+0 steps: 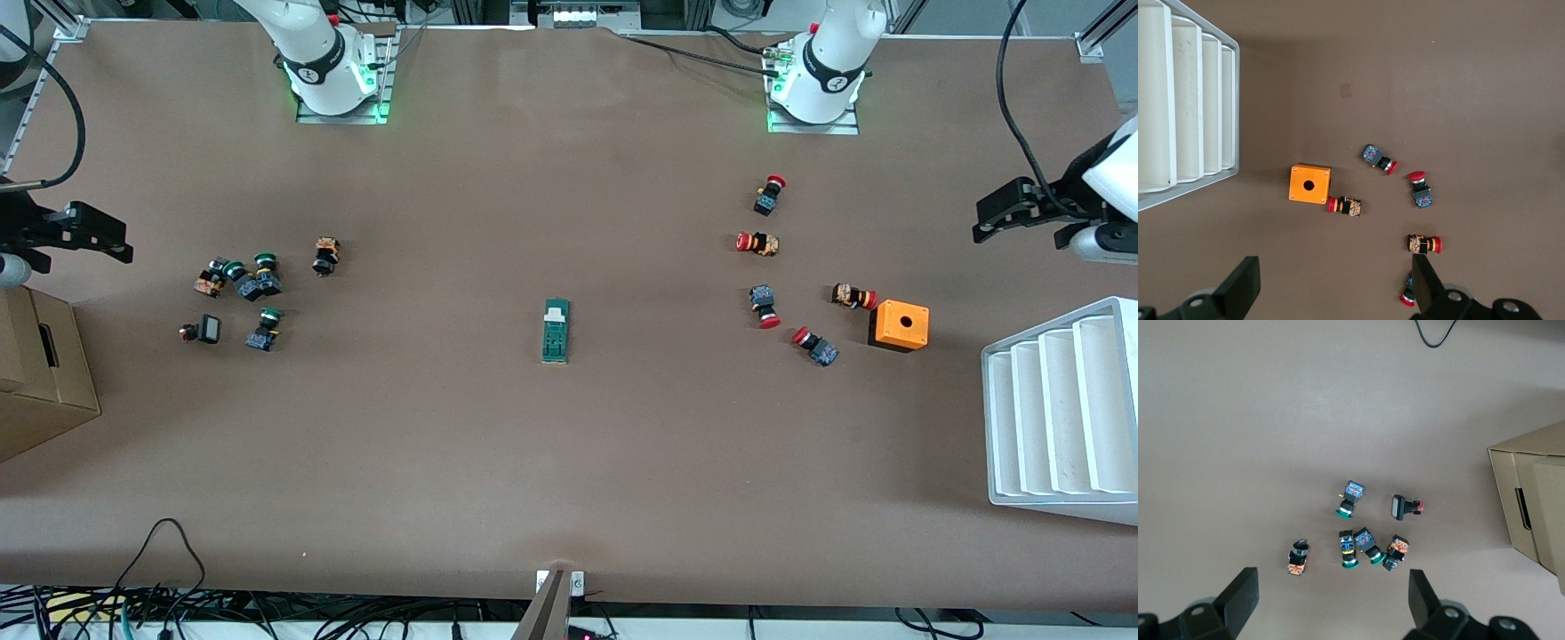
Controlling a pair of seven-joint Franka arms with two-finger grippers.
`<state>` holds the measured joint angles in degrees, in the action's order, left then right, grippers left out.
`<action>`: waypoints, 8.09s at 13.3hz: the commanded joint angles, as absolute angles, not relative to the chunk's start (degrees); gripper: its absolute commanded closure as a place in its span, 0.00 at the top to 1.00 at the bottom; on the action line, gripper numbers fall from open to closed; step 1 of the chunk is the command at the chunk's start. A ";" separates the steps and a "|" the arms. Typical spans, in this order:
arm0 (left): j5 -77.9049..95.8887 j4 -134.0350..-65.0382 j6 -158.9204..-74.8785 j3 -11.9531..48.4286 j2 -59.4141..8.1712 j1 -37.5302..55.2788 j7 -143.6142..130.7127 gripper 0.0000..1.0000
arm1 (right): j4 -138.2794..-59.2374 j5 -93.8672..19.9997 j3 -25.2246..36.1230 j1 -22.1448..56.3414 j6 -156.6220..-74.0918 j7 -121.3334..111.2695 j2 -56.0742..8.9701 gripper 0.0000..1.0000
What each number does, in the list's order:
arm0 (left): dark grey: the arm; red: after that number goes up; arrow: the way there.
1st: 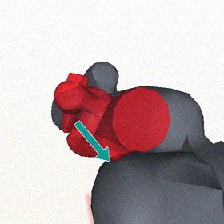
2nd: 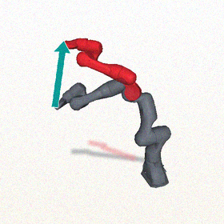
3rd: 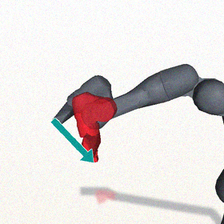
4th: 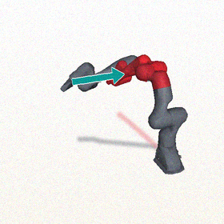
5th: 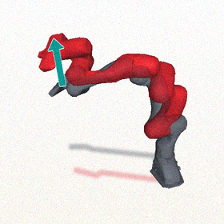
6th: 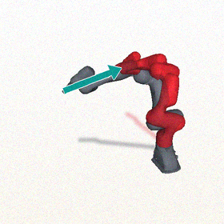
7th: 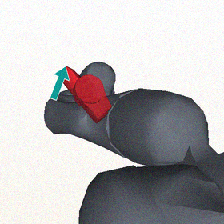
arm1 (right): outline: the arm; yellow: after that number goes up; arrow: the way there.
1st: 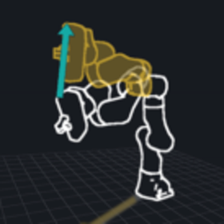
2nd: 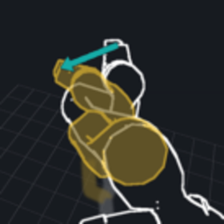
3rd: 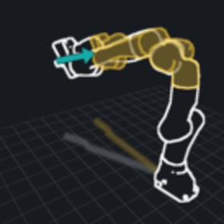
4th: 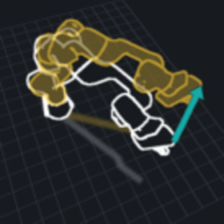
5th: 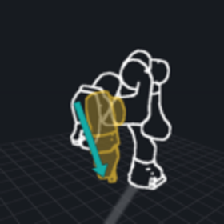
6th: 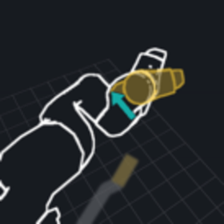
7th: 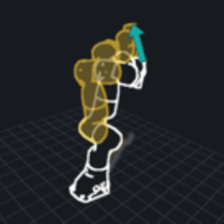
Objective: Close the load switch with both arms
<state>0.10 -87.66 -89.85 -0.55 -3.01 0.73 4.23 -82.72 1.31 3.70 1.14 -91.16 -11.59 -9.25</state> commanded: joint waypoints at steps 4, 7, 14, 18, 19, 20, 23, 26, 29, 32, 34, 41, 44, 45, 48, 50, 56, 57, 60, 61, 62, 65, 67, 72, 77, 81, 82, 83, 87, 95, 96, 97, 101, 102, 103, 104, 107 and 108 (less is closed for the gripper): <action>1.05 -85.96 -88.42 -0.61 -2.55 0.44 4.04 1.00 | -81.74 2.20 3.34 1.23 -91.14 -12.22 -9.49 0.99; 1.32 -85.96 -88.68 -0.70 -2.99 0.61 3.95 1.00 | -81.74 2.11 3.43 1.14 -91.23 -12.39 -9.49 0.99; 11.51 -86.84 -91.13 2.97 -5.89 1.41 0.35 1.00 | -81.74 2.02 3.69 0.70 -91.32 -12.22 -9.49 0.99; 10.73 -87.01 -93.78 12.02 -6.59 1.49 -6.14 0.99 | -81.74 2.29 3.78 0.70 -91.32 -11.60 -9.49 0.99; 11.42 -86.92 -93.78 14.22 -6.77 1.49 -7.37 0.99 | -81.74 2.11 3.78 0.70 -91.32 -11.69 -9.49 0.99; 11.43 -86.84 -93.87 16.24 -7.12 1.49 -8.95 0.99 | -81.74 2.20 3.78 0.70 -91.32 -11.43 -9.49 0.99; 10.64 -87.10 -97.36 23.53 -8.08 1.58 -17.79 0.99 | -81.74 1.67 4.04 0.09 -91.32 -11.51 -9.49 0.99; 5.05 -87.97 -103.34 31.97 -10.71 2.45 -29.49 0.99 | -81.74 1.67 3.69 0.26 -90.70 -10.12 -9.58 0.99; -1.92 -90.26 -111.42 33.75 -12.91 7.63 -40.75 0.99 | -81.83 1.58 3.87 0.09 -90.70 -10.02 -9.58 0.99; -7.80 -93.50 -119.40 33.75 -15.73 12.12 -50.50 1.00 | -82.18 1.76 3.60 0.35 -90.35 -10.54 -10.20 0.99; -11.67 -97.71 -127.84 33.75 -16.61 13.70 -56.57 1.00 | -82.09 1.58 3.69 0.35 -90.26 -10.02 -10.20 0.99; -51.77 -105.64 -143.35 33.75 -25.82 17.66 -93.00 1.00 | -76.40 -5.54 4.22 -1.58 -90.36 -9.76 -16.32 0.98; -76.57 -105.64 -143.26 33.66 -31.71 19.76 -117.17 1.00 | -69.89 -10.89 4.31 -1.67 -90.35 -4.51 -23.01 0.97; -81.60 -105.64 -143.17 33.66 -33.12 20.30 -122.29 1.00 | -68.22 -10.90 4.05 -1.50 -90.35 -2.66 -24.68 0.97; -88.75 -105.64 -141.60 33.05 -36.11 22.93 -128.22 1.00 | -65.22 -14.48 3.60 -1.14 -90.96 6.29 -28.12 0.97; -96.55 -105.47 -138.09 33.05 -37.87 24.25 -134.17 1.00 | -64.08 -15.99 3.52 -0.62 -91.40 13.32 -29.70 0.97; -110.99 -104.94 -127.55 33.05 -44.37 26.72 -144.83 1.00 | -64.07 -18.02 3.16 4.65 -97.72 35.82 -32.52 0.97; -112.75 -104.94 -126.75 32.87 -45.17 27.33 -146.41 1.00 | -64.07 -18.02 3.43 6.49 -98.87 38.64 -33.30 0.97; -116.97 -104.07 -124.29 32.78 -47.37 27.42 -149.14 1.00 | -64.69 -18.02 3.60 10.88 -102.38 50.41 -34.36 0.97; -117.94 -103.71 -123.06 32.78 -48.33 27.77 -149.50 1.00 | -64.77 -18.02 3.60 12.29 -103.35 54.36 -35.06 0.97; -118.56 -103.01 -121.74 32.78 -49.21 28.21 -149.59 1.00 | -65.04 -18.02 3.69 13.70 -104.23 57.97 -35.50 0.97; -121.63 -101.87 -117.52 32.43 -52.29 29.18 -149.59 1.00 | -68.45 -18.02 3.60 17.47 -108.18 68.87 -35.86 0.97; -122.61 -101.87 -116.90 32.00 -53.17 29.27 -149.59 1.00 | -71.61 -18.02 3.60 20.29 -111.43 75.12 -35.86 0.97; -122.26 -98.09 -116.28 29.18 -55.63 33.22 -149.77 1.00 | -78.56 -17.14 3.69 27.23 -117.85 84.98 -35.33 0.97; -122.34 -98.09 -116.37 29.09 -55.63 33.22 -149.68 0.79 | -84.54 -14.68 3.69 34.18 -124.70 93.68 -35.16 0.97; -122.43 -98.35 -116.02 28.04 -55.99 33.92 -149.41 0.61 | -86.22 -13.62 3.69 37.61 -129.80 98.34 -36.38 0.93; -122.43 -98.26 -115.84 27.25 -56.07 34.62 -149.33 0.59 | -86.22 -12.84 3.69 37.88 -130.77 99.13 -36.82 0.90; -122.43 -98.35 -115.67 26.72 -56.07 35.06 -149.33 0.58 | -86.22 -11.87 3.69 38.49 -131.48 100.27 -37.61 0.89; -122.43 -98.26 -115.66 26.54 -56.07 35.42 -149.06 0.48 | -86.04 -10.63 3.69 40.60 -135.43 103.79 -39.90 0.74; -121.90 -98.09 -115.66 26.63 -55.99 35.42 -149.06 0.47 | -88.06 -9.67 3.34 43.59 -135.97 109.50 -40.52 0.62; -121.90 -98.09 -115.66 26.63 -55.99 35.42 -149.06 0.47 | -88.76 -9.67 3.17 43.59 -135.97 109.86 -40.26 0.59; -121.90 -98.09 -115.66 26.63 -55.99 35.42 -149.06 0.47 | -89.38 -9.58 3.08 43.59 -135.97 109.86 -39.99 0.57; -121.90 -98.09 -115.66 26.63 -56.07 35.42 -149.15 0.47 | -90.53 -9.58 2.38 43.59 -135.88 110.30 -39.55 0.52; -121.90 -98.09 -115.66 26.63 -56.07 35.42 -149.15 0.47 | -90.61 -9.58 2.20 43.59 -135.88 110.48 -39.55 0.52; -121.90 -98.09 -115.66 26.63 -55.99 35.42 -149.15 0.47 | -90.53 -9.23 2.20 43.59 -135.88 111.00 -39.55 0.52; -121.90 -98.09 -115.66 26.63 -55.99 35.42 -149.15 0.47 | -90.53 -8.97 2.11 43.59 -135.88 111.09 -39.46 0.51; -121.90 -98.09 -115.66 26.63 -56.07 35.42 -149.15 0.47 | -90.79 -8.79 1.14 43.59 -135.88 111.09 -39.38 0.51; -121.90 -98.09 -115.66 26.63 -55.99 35.42 -149.15 0.47 | -91.23 -8.79 1.14 43.59 -135.97 111.18 -39.29 0.51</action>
<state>-121.27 -99.80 -114.62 27.29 -54.54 34.66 -148.39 -88.49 -10.00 1.69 43.50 -135.48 109.42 -41.22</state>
